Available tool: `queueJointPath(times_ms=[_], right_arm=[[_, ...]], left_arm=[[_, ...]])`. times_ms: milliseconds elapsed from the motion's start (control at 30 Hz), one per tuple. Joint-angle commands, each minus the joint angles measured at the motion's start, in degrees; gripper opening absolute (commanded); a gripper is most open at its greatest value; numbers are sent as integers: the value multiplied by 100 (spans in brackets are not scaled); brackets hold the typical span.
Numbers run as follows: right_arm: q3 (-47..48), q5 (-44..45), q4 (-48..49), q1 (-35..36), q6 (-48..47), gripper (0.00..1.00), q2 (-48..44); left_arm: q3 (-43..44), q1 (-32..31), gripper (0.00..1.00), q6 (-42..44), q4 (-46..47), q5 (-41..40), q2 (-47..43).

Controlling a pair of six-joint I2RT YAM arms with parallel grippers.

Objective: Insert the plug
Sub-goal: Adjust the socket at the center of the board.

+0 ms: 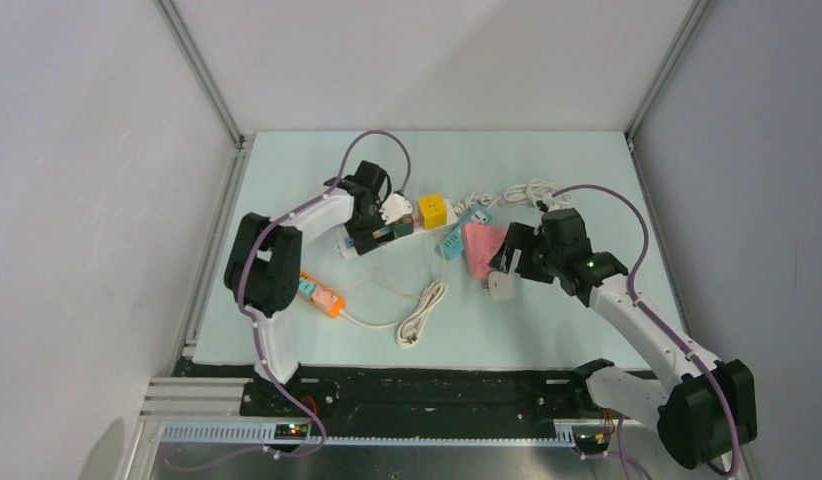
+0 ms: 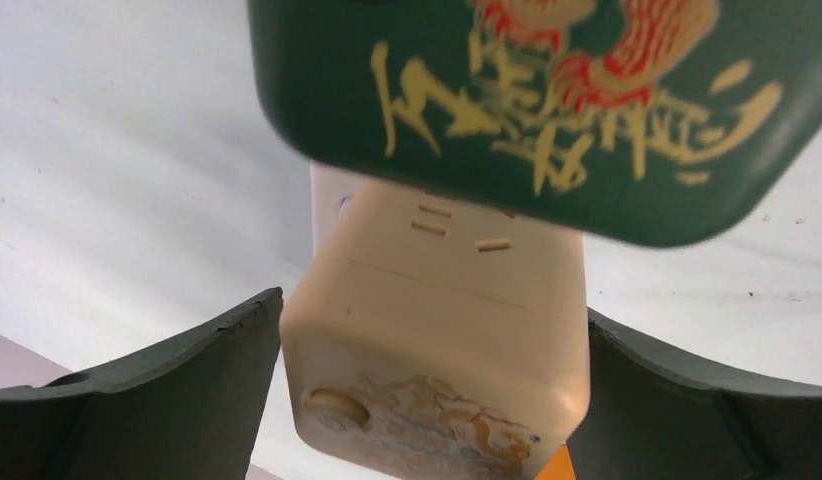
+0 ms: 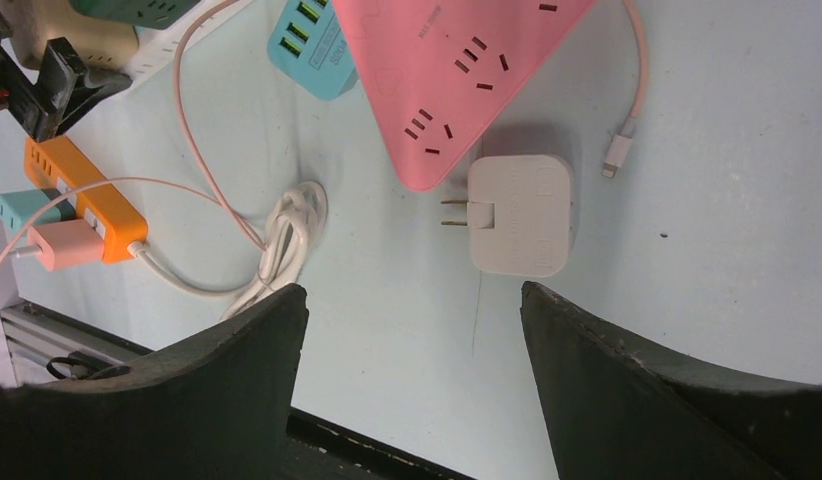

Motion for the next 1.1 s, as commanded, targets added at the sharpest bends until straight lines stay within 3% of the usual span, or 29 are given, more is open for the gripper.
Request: queueJointPath(times_ms=[0, 367, 433, 600, 700, 833, 1067], right_arm=[[189, -70, -94, -80, -95, 82, -225], [189, -85, -208, -280, -152, 82, -399], [189, -107, -181, -299, -148, 82, -393], [189, -146, -128, -326, -140, 81, -379], [189, -147, -80, -374, -161, 81, -354], [189, -118, -80, -490, -220, 82, -313], [185, 229, -279, -582, -340, 82, -30]], left_arm=[[525, 52, 100, 573, -578, 625, 339], [989, 103, 100, 387, -1135, 1035, 948], [1049, 97, 96, 295, -1214, 1081, 998], [1072, 99, 73, -162, -1342, 1425, 893], [1082, 108, 56, -570, -1413, 2056, 776], [1164, 104, 43, -1393, -1415, 2963, 703], [794, 45, 31, -2305, -1394, 4528, 549]])
